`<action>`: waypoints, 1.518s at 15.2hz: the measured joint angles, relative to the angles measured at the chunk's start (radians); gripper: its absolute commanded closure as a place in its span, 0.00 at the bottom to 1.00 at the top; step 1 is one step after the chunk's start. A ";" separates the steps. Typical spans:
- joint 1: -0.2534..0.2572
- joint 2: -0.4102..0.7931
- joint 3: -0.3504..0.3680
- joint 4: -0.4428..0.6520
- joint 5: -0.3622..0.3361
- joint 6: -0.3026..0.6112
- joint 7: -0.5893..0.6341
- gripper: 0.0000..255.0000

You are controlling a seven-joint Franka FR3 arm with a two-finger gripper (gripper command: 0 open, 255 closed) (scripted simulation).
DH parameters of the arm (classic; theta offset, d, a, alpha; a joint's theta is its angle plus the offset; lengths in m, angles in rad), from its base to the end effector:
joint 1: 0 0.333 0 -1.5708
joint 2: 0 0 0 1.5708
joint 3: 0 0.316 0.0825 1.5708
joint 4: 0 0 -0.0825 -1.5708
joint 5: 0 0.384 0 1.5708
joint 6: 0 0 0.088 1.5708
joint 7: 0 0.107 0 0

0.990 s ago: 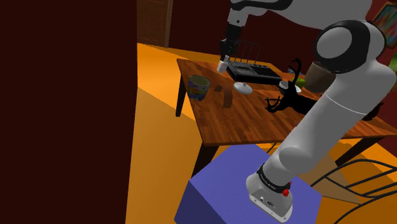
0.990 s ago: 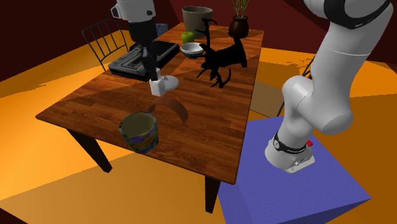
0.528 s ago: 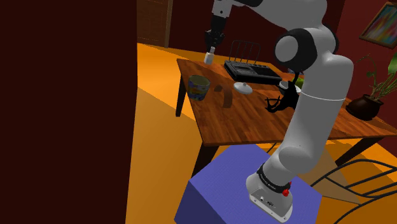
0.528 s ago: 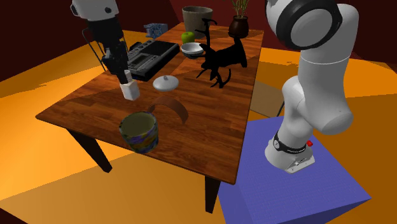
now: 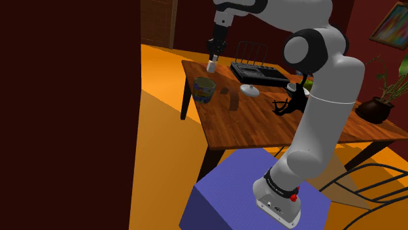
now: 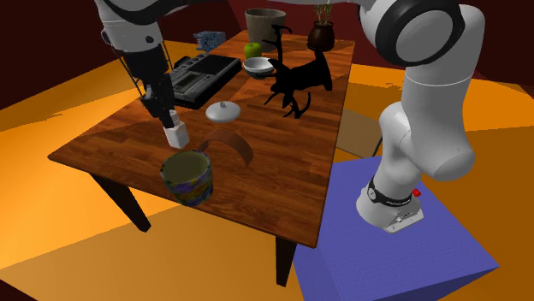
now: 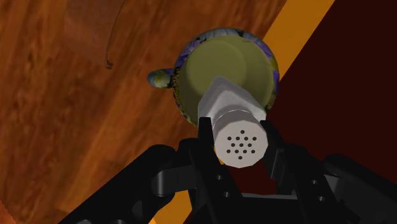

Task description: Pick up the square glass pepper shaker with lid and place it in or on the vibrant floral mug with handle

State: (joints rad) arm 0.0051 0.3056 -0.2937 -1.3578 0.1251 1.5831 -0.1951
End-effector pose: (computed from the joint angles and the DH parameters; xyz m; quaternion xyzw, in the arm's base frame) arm 0.6249 -0.1434 0.5492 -0.9983 0.0446 0.0284 0.0263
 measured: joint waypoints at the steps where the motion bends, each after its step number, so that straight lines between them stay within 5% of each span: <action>1: 0.000 0.000 0.000 -0.013 0.000 0.013 -0.001 1.00; 12: 0.011 -0.011 0.003 -0.176 -0.001 0.165 -0.008 1.00; 18: 0.011 -0.010 0.003 -0.183 -0.001 0.173 -0.008 1.00; 19: 0.011 -0.010 0.003 -0.183 -0.001 0.173 -0.008 0.00; 23: 0.011 -0.010 0.003 -0.183 -0.001 0.173 -0.008 0.00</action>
State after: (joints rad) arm 0.0158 0.2956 -0.2905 -1.5403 0.1245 1.7557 -0.2031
